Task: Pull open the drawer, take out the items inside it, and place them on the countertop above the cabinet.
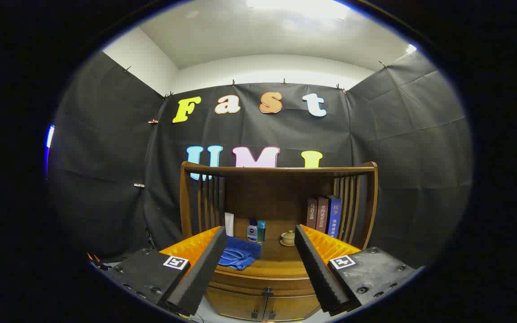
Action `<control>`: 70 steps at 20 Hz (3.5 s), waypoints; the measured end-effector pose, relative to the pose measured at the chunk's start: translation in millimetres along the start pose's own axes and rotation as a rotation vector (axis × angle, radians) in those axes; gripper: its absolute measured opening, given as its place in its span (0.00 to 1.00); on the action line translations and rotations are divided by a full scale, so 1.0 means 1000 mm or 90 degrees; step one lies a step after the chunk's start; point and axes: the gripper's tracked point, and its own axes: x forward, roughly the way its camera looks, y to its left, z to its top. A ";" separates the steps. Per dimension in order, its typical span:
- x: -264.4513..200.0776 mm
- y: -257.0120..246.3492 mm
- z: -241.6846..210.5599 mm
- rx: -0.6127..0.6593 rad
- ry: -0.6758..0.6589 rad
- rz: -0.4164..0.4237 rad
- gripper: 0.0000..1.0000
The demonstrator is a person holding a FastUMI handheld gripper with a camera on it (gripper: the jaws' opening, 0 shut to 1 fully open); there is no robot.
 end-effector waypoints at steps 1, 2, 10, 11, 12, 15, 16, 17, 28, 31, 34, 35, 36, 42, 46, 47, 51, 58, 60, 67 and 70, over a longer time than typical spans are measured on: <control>0.000 -0.001 0.000 -0.003 0.001 0.001 0.98; -0.001 -0.001 0.001 -0.003 0.001 0.002 0.98; -0.004 0.002 0.005 0.008 -0.001 0.004 0.98; -0.004 0.002 0.006 0.011 -0.003 0.003 0.98; -0.005 -0.001 0.006 0.014 -0.002 -0.002 0.98; -0.004 -0.004 0.003 0.023 0.007 -0.015 0.98; -0.004 -0.003 0.004 0.025 0.007 -0.014 0.98; -0.005 -0.002 0.003 0.025 0.006 -0.013 0.98; -0.008 0.000 -0.008 0.015 0.020 -0.020 0.98; -0.005 -0.001 -0.024 0.015 0.035 -0.024 0.98; 0.002 0.000 -0.054 0.023 0.068 -0.027 0.98; 0.005 0.000 -0.066 0.025 0.084 -0.027 0.98; 0.009 0.001 -0.079 0.026 0.099 -0.028 0.98; 0.032 0.000 -0.155 0.031 0.168 -0.035 0.99; 0.051 -0.004 -0.207 0.033 0.220 -0.038 0.99; 0.055 -0.005 -0.221 0.039 0.237 -0.039 0.99; 0.066 -0.010 -0.278 0.052 0.305 -0.045 0.99; 0.085 -0.016 -0.357 0.070 0.406 -0.057 0.86; 0.091 -0.022 -0.374 0.061 0.428 -0.071 0.74; 0.094 -0.024 -0.386 0.065 0.454 -0.076 0.43; 0.092 -0.024 -0.387 0.068 0.461 -0.078 0.27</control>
